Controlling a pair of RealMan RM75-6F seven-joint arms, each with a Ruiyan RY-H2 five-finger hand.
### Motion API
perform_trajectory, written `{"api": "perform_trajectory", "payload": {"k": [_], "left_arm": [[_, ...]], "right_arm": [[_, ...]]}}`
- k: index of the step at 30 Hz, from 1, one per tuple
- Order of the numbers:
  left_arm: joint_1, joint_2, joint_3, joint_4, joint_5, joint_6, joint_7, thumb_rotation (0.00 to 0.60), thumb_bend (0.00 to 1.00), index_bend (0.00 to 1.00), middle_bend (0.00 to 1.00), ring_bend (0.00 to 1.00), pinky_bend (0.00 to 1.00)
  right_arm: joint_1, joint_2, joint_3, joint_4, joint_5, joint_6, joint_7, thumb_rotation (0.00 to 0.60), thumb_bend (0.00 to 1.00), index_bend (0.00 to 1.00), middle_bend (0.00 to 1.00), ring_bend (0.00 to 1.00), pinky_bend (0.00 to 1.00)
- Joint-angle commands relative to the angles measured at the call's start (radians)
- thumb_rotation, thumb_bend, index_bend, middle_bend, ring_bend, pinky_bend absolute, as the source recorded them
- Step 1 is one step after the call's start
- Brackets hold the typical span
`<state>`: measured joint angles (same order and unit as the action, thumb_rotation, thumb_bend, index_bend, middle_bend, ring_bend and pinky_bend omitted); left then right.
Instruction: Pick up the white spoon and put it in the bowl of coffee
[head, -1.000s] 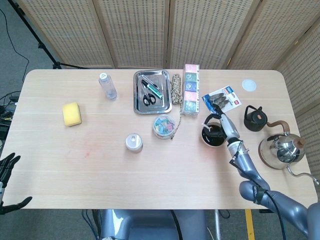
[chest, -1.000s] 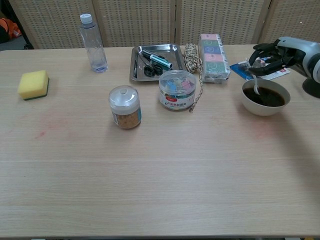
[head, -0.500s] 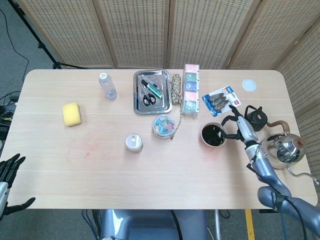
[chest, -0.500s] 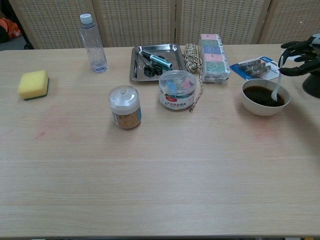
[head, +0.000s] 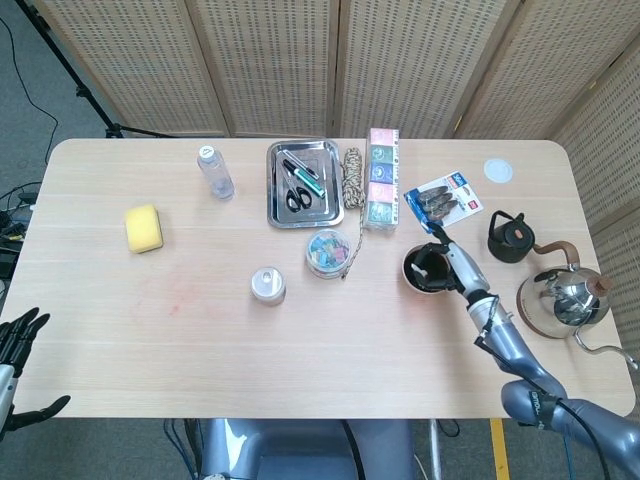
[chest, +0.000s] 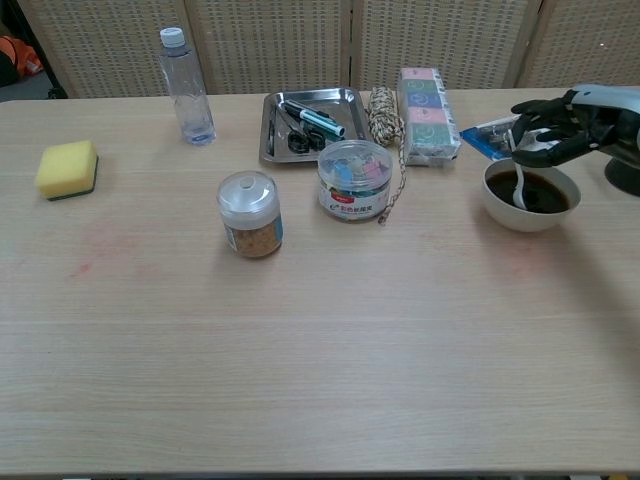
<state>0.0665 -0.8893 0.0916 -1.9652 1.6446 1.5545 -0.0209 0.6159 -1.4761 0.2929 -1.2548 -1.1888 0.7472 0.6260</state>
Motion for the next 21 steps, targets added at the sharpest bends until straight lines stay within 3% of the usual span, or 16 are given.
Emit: {"api": "perform_trajectory", "payload": {"k": [1, 10, 21], "left_arm": [[0.0, 0.003, -0.001, 0.002, -0.003, 0.001, -0.007, 0.6, 0.0, 0.0, 0.0, 0.0, 0.0], [0.001, 0.012, -0.003, 0.004, -0.008, 0.007, -0.03, 0.6, 0.0, 0.0, 0.0, 0.0, 0.0], [-0.001, 0.011, 0.002, 0.0, 0.005, 0.003, -0.022, 0.6, 0.0, 0.0, 0.0, 0.0, 0.0]], "right_arm": [[0.024, -0.038, 0.019, 0.041, 0.037, -0.008, -0.026, 0.6, 0.69, 0.59, 0.0, 0.0, 0.0], [0.032, -0.047, 0.04, 0.102, 0.085, -0.009, -0.068, 0.6, 0.7, 0.59, 0.0, 0.0, 0.0], [-0.049, 0.11, -0.019, -0.027, -0.039, 0.018, 0.008, 0.6, 0.68, 0.59, 0.0, 0.0, 0.0]]}}
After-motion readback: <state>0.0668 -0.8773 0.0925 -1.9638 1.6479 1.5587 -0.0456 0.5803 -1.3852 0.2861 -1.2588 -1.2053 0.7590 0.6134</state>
